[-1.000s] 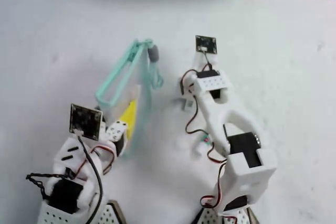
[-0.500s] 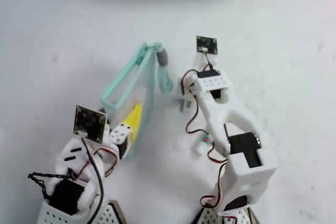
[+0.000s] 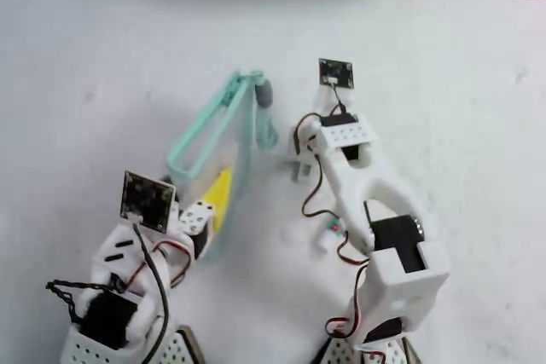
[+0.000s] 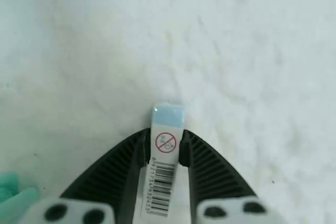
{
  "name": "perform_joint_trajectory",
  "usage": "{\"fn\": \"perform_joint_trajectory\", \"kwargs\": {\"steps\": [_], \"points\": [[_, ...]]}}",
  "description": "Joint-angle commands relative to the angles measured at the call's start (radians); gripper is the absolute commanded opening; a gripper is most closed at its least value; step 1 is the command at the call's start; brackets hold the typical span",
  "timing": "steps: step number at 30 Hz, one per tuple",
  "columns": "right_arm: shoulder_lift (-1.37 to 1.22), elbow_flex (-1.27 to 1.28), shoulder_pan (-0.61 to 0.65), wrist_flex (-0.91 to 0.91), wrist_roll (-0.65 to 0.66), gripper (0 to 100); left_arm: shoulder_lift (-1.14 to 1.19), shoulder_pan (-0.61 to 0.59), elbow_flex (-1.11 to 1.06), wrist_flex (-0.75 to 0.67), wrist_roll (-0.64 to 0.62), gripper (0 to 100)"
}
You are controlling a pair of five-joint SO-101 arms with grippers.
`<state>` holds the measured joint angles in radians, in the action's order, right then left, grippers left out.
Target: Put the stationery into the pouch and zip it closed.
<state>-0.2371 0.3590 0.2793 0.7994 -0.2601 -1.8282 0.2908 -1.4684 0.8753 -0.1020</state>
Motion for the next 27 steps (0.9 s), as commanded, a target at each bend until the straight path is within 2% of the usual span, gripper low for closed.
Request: {"fn": "perform_joint_trajectory", "kwargs": {"steps": [1,23,27], "points": [[0.015,-0.020,-0.008,0.010,-0.002,1.7,-0.002,0.021,0.006,0.009,0.008,15],[0.016,-0.021,-0.038,0.013,-0.003,1.7,-0.002,0.025,0.020,0.032,0.009,15],[0.031,-0.054,-0.033,0.079,-0.003,1.7,-0.002,0.044,0.038,0.057,0.011,15]]}}
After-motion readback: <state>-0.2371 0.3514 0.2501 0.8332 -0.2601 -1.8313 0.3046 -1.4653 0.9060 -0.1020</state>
